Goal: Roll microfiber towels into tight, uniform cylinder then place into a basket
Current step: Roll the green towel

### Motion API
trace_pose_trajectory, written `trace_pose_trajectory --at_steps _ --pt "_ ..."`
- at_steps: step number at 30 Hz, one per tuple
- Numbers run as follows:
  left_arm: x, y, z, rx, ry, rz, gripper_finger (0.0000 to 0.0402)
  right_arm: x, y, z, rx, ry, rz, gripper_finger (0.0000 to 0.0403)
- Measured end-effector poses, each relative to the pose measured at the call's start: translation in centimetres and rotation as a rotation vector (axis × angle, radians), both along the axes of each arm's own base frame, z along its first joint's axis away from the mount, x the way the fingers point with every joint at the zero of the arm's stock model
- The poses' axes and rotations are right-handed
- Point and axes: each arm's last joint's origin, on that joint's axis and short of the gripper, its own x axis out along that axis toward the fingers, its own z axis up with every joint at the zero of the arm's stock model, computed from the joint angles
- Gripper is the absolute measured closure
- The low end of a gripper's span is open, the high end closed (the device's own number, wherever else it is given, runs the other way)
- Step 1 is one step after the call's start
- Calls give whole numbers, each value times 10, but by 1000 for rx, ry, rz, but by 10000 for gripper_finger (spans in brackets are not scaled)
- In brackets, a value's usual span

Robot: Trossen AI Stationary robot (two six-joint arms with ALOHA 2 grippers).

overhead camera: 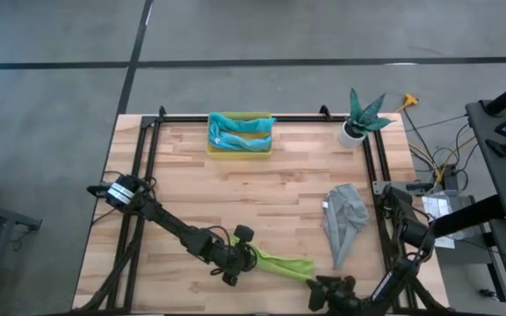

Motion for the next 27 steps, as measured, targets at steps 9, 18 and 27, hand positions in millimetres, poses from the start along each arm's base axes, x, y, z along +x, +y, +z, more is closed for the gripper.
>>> trace_pose_trajectory --at_steps 9,18,27 --pt "0 0 0 0 0 0 396 7 2 2 -5 1 22 202" --pt "0 0 0 -1 0 1 396 12 3 3 -12 2 48 257" --pt "0 0 0 -1 0 1 396 12 3 3 29 -30 11 328"
